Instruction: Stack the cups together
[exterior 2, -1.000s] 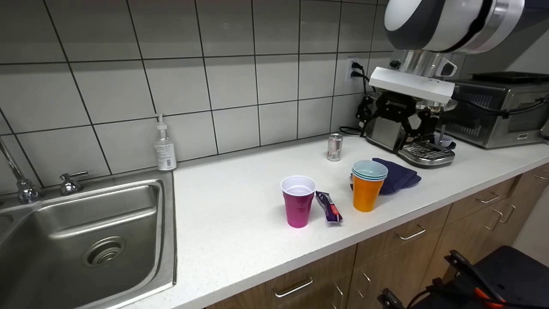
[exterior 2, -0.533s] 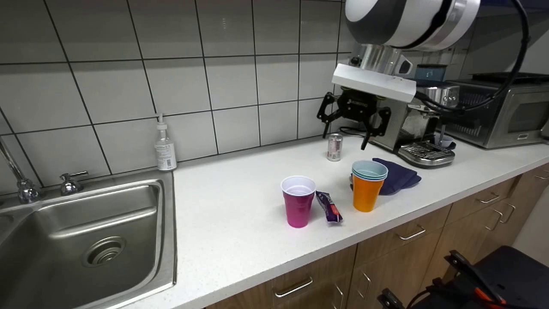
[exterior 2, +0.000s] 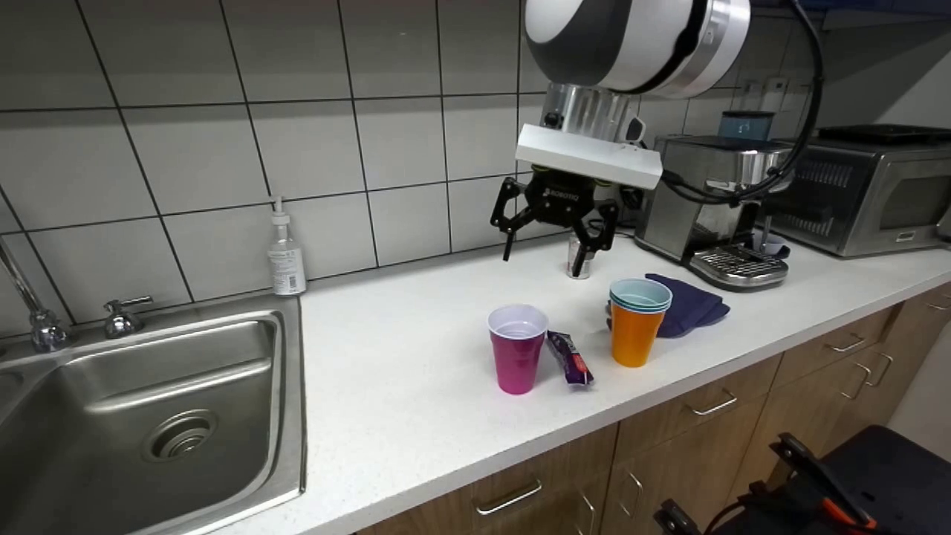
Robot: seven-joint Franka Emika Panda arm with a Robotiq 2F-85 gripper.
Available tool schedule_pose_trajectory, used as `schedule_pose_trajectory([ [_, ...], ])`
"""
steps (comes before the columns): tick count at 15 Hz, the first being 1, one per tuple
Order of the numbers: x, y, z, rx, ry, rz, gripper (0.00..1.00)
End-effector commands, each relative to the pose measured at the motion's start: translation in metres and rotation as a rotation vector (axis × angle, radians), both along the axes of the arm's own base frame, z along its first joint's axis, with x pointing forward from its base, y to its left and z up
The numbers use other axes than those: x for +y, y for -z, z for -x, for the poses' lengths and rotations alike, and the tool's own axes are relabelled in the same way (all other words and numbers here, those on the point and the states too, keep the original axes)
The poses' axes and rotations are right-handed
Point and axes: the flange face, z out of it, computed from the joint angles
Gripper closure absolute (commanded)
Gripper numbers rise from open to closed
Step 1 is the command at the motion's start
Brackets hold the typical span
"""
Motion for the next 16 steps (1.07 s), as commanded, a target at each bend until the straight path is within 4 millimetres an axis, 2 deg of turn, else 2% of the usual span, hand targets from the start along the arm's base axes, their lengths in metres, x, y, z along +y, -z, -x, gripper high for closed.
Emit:
schedule_pose_trajectory([
  [1,0.036,0.007,-0.008,0.042,-0.028,-0.012,0.0],
  [5,0.07,0.019,-0.003,0.053,-0.02,0.012,0.0],
  [9,0.094,0.031,-0.001,0.064,0.027,0.043,0.0],
  [16,0.12,0.048,-0.012,0.051,0.126,0.177,0.0],
])
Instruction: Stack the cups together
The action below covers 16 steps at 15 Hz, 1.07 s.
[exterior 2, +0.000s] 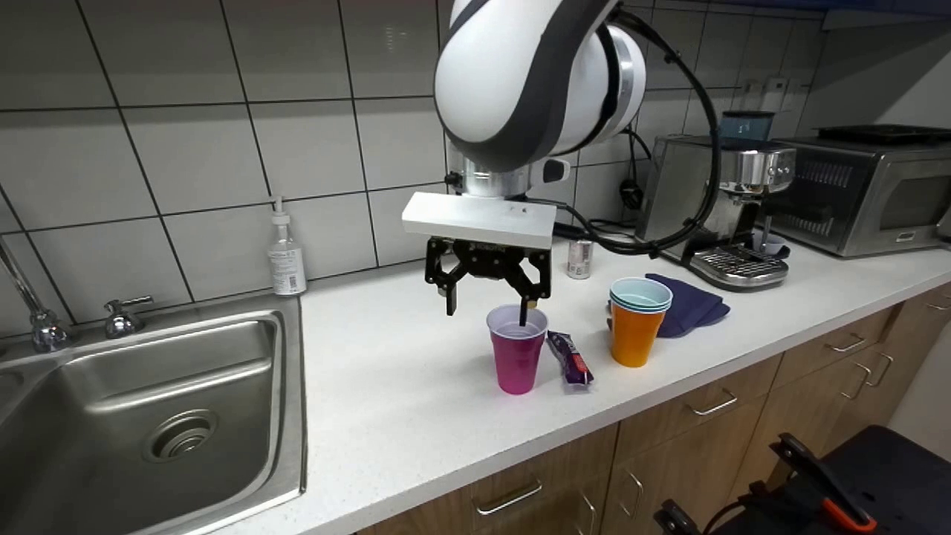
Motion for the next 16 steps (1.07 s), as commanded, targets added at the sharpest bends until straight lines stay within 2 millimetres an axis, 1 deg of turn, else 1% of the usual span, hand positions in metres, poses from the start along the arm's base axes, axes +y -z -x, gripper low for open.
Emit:
schedule_pose_trajectory([
  [1,0.015,0.006,-0.016,-0.02,0.059,0.062,0.0],
  [5,0.018,0.014,-0.032,-0.026,0.094,0.108,0.0],
  [8,0.016,0.021,-0.046,-0.031,0.11,0.119,0.0],
  [12,0.009,0.028,-0.064,-0.022,0.108,0.126,0.0],
  [16,-0.001,0.039,-0.078,0.001,0.111,0.144,0.0],
])
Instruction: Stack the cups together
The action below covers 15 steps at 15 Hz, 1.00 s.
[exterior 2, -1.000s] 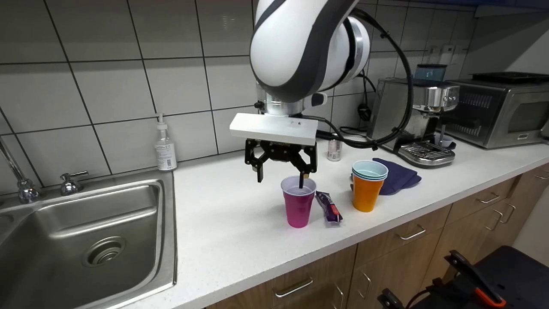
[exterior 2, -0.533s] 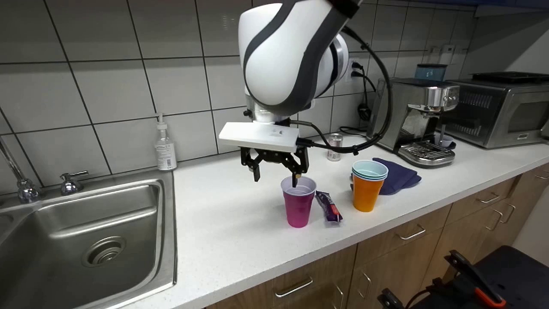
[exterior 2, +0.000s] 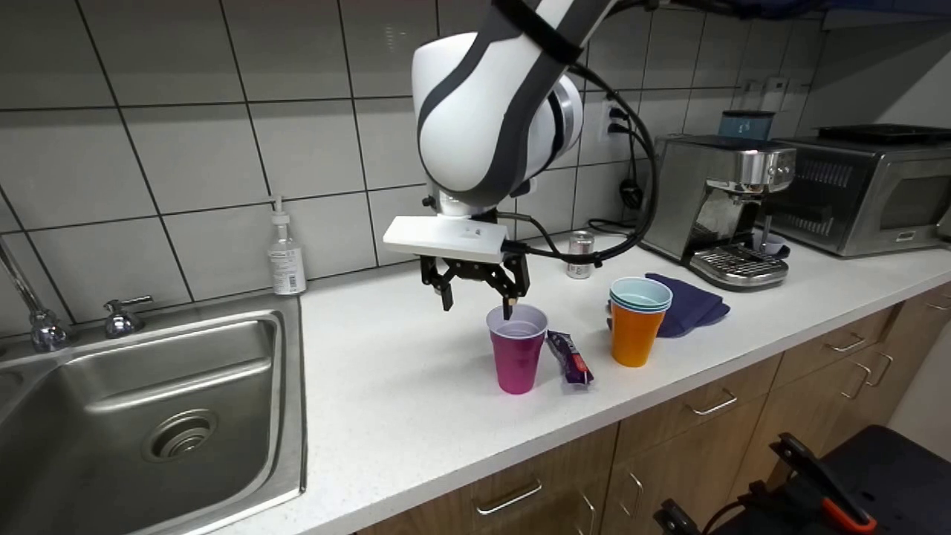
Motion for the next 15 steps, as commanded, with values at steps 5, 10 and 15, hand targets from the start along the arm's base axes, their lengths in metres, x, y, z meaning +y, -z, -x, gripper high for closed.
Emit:
schedule_pose_trajectory([
  [5,-0.012,0.019,-0.023,0.057,-0.003,0.035,0.0],
  [10,-0.022,0.034,-0.023,0.098,-0.016,0.037,0.34],
  [15,-0.032,0.039,-0.022,0.109,-0.018,0.041,0.73],
])
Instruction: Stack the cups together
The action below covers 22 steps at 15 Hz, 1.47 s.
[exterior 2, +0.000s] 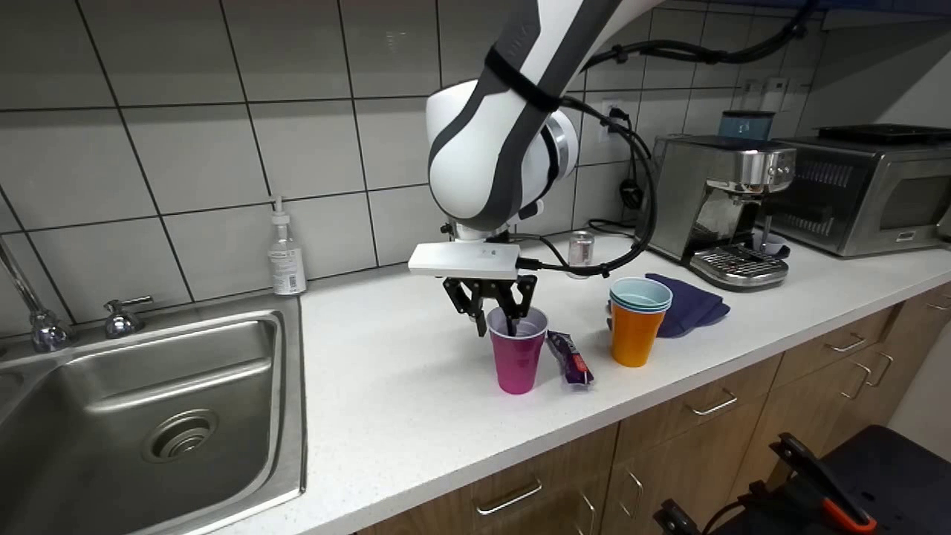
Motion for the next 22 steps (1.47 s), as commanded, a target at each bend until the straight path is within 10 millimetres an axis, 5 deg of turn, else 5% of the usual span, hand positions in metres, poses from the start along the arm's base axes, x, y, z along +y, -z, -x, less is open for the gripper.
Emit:
schedule_pose_trajectory([
  [1,-0.006,-0.005,-0.005,0.019,-0.014,0.0,0.82],
  [4,-0.009,-0.007,-0.004,0.018,-0.022,0.001,1.0],
  [22,-0.007,-0.052,0.002,0.006,-0.319,0.006,0.99],
])
